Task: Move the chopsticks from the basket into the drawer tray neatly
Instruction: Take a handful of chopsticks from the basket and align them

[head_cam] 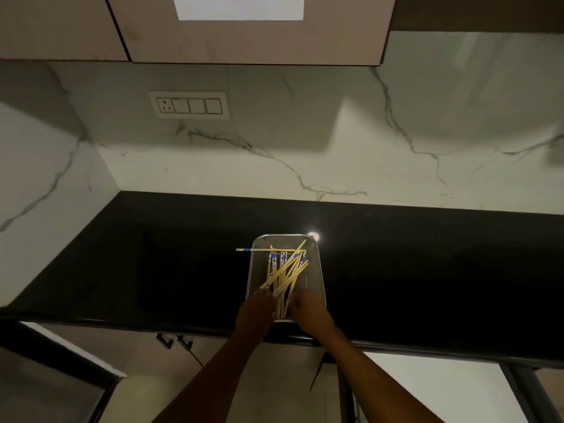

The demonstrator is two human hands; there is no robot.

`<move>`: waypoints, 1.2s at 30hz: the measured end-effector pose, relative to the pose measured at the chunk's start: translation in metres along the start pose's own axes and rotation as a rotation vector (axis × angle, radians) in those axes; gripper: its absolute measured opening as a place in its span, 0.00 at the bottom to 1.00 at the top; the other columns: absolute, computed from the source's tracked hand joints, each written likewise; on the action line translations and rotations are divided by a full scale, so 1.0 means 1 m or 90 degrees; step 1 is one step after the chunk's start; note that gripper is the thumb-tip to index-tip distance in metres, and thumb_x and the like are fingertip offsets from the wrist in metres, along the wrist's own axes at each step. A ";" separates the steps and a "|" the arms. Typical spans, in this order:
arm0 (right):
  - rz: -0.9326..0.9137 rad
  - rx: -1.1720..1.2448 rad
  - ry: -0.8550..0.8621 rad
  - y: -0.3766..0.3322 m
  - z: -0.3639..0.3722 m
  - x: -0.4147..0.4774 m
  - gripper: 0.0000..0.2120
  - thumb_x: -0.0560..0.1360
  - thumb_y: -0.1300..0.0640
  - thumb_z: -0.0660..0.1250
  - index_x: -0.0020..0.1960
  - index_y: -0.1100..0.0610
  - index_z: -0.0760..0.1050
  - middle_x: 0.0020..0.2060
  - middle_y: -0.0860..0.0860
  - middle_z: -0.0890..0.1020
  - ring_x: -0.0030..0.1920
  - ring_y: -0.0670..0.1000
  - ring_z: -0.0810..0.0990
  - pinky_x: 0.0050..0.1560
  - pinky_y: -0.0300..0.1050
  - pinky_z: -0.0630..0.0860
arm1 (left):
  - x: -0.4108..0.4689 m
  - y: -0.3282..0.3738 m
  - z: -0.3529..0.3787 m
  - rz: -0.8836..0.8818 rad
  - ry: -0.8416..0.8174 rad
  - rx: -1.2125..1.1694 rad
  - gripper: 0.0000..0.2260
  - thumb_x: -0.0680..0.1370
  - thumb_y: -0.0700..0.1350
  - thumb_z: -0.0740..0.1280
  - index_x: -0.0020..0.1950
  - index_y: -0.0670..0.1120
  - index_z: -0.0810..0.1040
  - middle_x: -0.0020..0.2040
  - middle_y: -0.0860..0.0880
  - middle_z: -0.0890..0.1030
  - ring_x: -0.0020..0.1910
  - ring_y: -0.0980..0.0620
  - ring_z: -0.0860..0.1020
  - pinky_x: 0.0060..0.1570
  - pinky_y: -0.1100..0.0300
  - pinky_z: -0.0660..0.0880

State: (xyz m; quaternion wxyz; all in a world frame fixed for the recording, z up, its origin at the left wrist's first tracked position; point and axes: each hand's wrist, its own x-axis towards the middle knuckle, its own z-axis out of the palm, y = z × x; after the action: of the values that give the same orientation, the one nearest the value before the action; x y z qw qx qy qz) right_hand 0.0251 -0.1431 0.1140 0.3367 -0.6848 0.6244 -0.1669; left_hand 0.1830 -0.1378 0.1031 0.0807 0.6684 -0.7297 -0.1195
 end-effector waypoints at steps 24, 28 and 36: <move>-0.169 -0.026 0.133 -0.037 -0.036 0.028 0.17 0.82 0.38 0.50 0.53 0.45 0.73 0.47 0.47 0.84 0.47 0.47 0.82 0.49 0.48 0.79 | 0.060 -0.010 -0.164 0.059 0.079 -0.259 0.05 0.78 0.40 0.70 0.53 0.43 0.81 0.46 0.48 0.83 0.42 0.55 0.81 0.42 0.64 0.77; -0.149 0.186 0.060 -0.049 -0.033 0.013 0.20 0.83 0.40 0.53 0.45 0.53 0.75 0.35 0.48 0.80 0.35 0.45 0.78 0.41 0.51 0.78 | 0.051 0.004 -0.162 0.000 0.159 -0.533 0.18 0.75 0.37 0.74 0.64 0.43 0.77 0.51 0.45 0.83 0.46 0.51 0.84 0.44 0.64 0.82; -0.021 0.458 -0.043 -0.052 -0.030 -0.024 0.19 0.82 0.39 0.56 0.43 0.51 0.75 0.26 0.46 0.72 0.23 0.44 0.68 0.24 0.36 0.66 | 0.047 0.022 -0.123 0.010 0.144 -0.634 0.24 0.75 0.41 0.75 0.70 0.48 0.72 0.45 0.49 0.85 0.40 0.50 0.87 0.39 0.58 0.85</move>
State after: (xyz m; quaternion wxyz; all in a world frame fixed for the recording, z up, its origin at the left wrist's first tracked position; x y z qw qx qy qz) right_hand 0.0397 -0.1277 0.1750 0.5742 -0.5373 0.5029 -0.3587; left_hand 0.1920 -0.1913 0.2249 0.4688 0.5520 -0.5760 -0.3792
